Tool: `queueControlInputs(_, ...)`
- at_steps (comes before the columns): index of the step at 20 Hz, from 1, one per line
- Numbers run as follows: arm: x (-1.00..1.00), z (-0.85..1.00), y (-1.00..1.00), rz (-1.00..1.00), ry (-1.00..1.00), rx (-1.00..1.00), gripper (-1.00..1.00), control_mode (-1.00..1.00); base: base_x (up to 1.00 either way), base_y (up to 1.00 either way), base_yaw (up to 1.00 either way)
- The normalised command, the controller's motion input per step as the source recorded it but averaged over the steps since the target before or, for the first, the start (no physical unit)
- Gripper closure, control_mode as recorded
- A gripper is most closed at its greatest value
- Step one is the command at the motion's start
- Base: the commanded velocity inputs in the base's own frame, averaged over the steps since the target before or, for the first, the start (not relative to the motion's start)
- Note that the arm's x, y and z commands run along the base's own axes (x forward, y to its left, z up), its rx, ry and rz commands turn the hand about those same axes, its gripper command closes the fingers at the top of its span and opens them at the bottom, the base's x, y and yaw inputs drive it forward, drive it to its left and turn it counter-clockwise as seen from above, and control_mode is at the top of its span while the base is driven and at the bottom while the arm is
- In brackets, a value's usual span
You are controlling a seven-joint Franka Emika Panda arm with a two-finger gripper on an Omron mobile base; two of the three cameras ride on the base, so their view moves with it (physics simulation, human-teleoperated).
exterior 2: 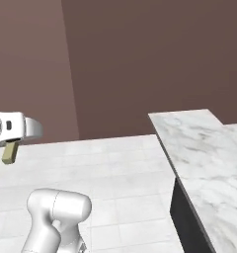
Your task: Pick the egg and butter from the fridge and place them by the bowl for mixing.
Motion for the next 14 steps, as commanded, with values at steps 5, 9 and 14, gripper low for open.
queueControlInputs(5, 0.0, 0.0, 0.0, 0.0, 0.0, 0.0, 1.0, 1.0, 1.0, 0.0, -0.08)
queueControlInputs(9, 0.0, 0.0, 0.0, 0.0, 0.0, 0.0, 1.0, 1.0, 1.0, 0.0, -0.12)
queueControlInputs(14, 0.0, 0.0, 0.0, 0.0, 0.0, 0.0, 1.0, 1.0, 1.0, 0.0, -0.13)
